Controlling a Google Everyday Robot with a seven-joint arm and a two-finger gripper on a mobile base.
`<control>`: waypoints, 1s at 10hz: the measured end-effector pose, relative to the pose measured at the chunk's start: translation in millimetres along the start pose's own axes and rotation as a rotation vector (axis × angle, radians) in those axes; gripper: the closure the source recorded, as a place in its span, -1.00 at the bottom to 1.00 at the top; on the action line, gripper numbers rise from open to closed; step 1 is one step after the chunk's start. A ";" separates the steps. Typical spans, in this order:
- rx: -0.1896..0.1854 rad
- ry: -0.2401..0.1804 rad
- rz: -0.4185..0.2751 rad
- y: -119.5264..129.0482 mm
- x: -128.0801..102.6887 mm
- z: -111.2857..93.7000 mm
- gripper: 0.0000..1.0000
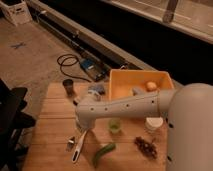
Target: Wipe tray with brush
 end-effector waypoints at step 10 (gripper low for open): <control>0.129 0.082 0.093 -18.1 -2.1 27.3 0.09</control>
